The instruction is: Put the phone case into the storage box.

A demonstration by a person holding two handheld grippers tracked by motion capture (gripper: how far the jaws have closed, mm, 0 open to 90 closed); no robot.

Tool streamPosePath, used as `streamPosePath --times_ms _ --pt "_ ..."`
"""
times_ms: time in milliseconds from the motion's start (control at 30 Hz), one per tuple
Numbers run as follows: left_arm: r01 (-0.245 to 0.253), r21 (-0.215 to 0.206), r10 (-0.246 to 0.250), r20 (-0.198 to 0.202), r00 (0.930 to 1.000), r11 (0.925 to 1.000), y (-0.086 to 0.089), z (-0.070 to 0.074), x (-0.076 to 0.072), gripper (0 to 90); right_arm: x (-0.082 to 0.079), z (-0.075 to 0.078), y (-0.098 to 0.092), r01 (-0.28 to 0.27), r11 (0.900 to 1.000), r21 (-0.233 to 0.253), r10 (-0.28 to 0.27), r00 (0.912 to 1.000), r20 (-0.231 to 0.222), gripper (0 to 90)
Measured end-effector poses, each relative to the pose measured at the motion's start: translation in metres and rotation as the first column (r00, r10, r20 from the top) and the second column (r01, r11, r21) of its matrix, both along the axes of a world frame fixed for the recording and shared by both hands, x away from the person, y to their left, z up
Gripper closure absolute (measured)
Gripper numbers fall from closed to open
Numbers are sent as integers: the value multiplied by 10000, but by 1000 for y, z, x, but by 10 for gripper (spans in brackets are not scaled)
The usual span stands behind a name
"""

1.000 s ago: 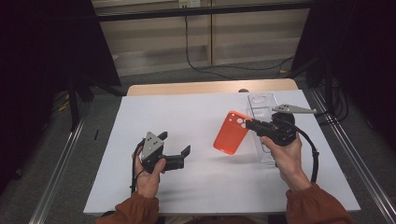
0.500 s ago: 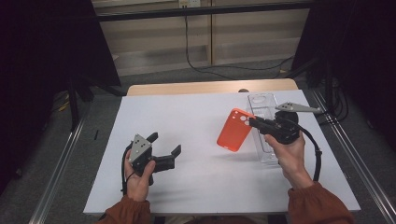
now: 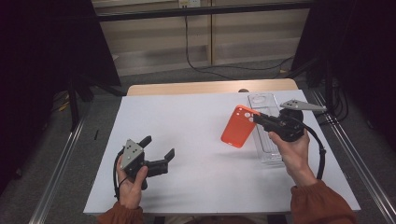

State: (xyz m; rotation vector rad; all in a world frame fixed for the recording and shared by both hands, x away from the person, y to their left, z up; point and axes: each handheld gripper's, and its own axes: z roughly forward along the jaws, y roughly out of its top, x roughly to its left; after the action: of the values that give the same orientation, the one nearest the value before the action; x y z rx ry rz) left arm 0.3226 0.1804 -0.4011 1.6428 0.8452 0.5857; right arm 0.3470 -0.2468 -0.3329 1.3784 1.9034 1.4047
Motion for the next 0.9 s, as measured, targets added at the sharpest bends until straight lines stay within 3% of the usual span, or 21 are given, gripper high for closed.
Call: streamPosePath --times_ms 167,567,667,767,900 --pt "-170 -255 171 24 9999 9995 4 -4 -2 34 2 4 -5 56 10000 0 -56 9998 174 820" --pt "-760 -82 761 126 9970 9971 24 -13 -12 28 8 17 -18 234 9997 -89 -229 9984 508 820" --pt "-685 -66 685 -13 9977 9976 27 -14 -14 30 10 21 -20 249 9996 -156 -239 9979 598 820" --pt "-596 247 592 164 9981 9979 30 -16 -17 28 12 27 -22 236 9993 -274 -213 9966 791 820" --pt "-637 105 635 186 9978 9979 34 -17 -18 22 15 34 -24 282 9987 -422 -241 9952 949 820"
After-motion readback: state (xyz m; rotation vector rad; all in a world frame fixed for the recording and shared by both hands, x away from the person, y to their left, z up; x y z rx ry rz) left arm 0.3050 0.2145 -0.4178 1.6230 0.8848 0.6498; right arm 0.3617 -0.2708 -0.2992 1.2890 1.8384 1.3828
